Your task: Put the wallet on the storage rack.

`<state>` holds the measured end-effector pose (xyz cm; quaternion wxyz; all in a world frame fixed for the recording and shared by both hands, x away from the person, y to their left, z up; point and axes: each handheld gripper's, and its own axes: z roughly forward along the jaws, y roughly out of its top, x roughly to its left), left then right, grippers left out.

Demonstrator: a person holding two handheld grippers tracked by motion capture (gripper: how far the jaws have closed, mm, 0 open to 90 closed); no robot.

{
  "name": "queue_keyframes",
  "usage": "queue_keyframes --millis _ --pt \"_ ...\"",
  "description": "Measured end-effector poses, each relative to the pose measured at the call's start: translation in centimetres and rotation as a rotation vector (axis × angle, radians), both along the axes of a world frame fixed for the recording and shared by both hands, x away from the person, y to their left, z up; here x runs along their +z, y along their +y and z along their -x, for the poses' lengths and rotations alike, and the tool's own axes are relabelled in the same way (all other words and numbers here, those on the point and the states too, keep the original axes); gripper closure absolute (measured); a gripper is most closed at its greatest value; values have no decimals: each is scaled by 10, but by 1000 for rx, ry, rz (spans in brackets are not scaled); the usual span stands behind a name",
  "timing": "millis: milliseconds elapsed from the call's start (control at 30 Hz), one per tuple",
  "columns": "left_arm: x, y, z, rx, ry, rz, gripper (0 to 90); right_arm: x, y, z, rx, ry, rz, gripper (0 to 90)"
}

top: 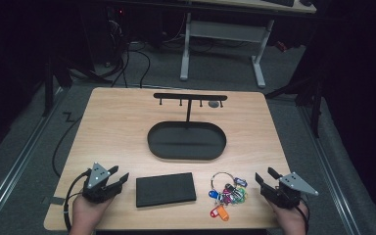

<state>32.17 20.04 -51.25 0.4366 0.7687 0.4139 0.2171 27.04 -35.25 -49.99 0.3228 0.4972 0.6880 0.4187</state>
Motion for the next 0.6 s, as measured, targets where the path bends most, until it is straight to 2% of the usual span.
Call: queue_keyframes --millis 100,233,267,367,467,600 --pt "-1 -2 0 -2 -2 -21 533 -4 1 -3 0 12 15 433" --pt "-1 -5 -1 -16 -2 -18 568 -5 3 -4 29 15 17 421" --pt "-2 -6 -1 -28 7 -17 610 -6 3 -4 48 4 7 406" --pt "-4 -6 -2 -39 25 -23 670 -6 3 -6 43 25 -8 426" --pt "-4 -5 -1 -45 37 -18 750 -6 3 -7 40 16 -24 441" --pt "-5 -3 2 -80 62 -18 859 -6 7 -10 50 31 -9 421"
